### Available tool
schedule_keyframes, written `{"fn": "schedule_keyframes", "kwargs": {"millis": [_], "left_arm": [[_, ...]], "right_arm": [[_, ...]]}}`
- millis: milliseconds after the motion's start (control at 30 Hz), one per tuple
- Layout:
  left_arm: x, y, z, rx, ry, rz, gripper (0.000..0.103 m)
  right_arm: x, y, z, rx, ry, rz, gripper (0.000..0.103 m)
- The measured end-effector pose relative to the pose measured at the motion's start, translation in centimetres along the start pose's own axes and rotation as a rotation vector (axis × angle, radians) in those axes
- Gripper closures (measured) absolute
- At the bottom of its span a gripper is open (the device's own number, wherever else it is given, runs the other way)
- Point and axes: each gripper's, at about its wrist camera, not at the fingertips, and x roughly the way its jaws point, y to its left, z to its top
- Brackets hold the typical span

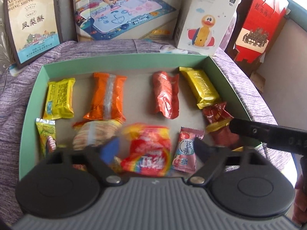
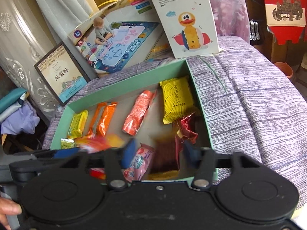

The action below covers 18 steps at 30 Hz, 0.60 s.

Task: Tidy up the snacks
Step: 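Lower both held snacks into the green tray and open both tools, then grasp the blue biscuit pack with left tool while right tool grasps yellow snack pack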

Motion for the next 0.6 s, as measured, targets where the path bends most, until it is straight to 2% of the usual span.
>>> {"fn": "schedule_keyframes", "kwargs": {"millis": [33, 133, 600], "left_arm": [[-0.2, -0.2, -0.1, 0.003, -0.011, 0.004, 0.002], [-0.9, -0.7, -0.2, 0.016, -0.025, 0.013, 0.000], [-5.1, -0.8, -2.8, 0.013, -0.045, -0.016, 0.000]], "right_arm": [[-0.2, 0.1, 0.0, -0.001, -0.012, 0.002, 0.009], [-1.0, 0.3, -0.3, -0.004, -0.031, 0.000, 0.000], [-4.7, 1.4, -2.4, 0.009, -0.042, -0.002, 0.000]]}}
